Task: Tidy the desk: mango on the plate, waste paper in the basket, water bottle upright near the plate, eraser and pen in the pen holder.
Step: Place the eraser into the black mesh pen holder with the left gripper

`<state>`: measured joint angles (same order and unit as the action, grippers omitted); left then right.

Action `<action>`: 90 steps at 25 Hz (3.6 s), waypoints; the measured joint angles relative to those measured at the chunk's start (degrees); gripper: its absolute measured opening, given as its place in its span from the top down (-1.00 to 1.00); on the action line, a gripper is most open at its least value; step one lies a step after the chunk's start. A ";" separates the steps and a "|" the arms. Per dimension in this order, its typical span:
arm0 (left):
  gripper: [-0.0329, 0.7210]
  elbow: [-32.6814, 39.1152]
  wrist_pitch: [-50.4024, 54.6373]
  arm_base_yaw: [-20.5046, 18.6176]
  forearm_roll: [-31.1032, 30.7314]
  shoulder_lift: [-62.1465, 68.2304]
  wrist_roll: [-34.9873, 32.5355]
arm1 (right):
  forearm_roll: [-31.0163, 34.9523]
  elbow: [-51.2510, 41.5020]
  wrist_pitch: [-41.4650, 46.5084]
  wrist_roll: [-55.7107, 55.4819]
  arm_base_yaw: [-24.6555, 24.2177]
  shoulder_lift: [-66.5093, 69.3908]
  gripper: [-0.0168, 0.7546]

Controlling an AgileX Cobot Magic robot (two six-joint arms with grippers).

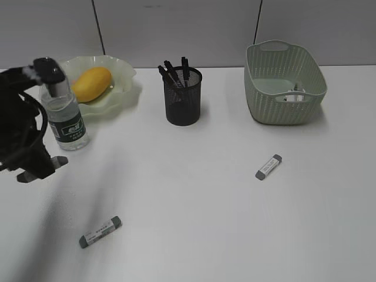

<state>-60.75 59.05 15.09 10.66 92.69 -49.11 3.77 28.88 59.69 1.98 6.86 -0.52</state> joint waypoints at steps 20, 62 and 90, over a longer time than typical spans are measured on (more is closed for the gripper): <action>0.51 0.07 4.45 1.11 19.92 -8.74 29.37 | 0.00 0.00 0.00 0.00 0.00 0.00 -0.36; 0.51 -28.07 -65.02 16.18 17.17 28.45 36.64 | 0.00 0.00 -0.05 0.00 0.00 0.00 -0.36; -0.12 -28.46 -63.32 17.42 17.54 32.86 36.64 | 0.06 0.00 -0.05 0.00 0.00 0.00 -0.36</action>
<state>-89.20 -4.27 32.51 28.19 125.55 -12.47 3.84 28.88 59.63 1.98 6.86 -0.52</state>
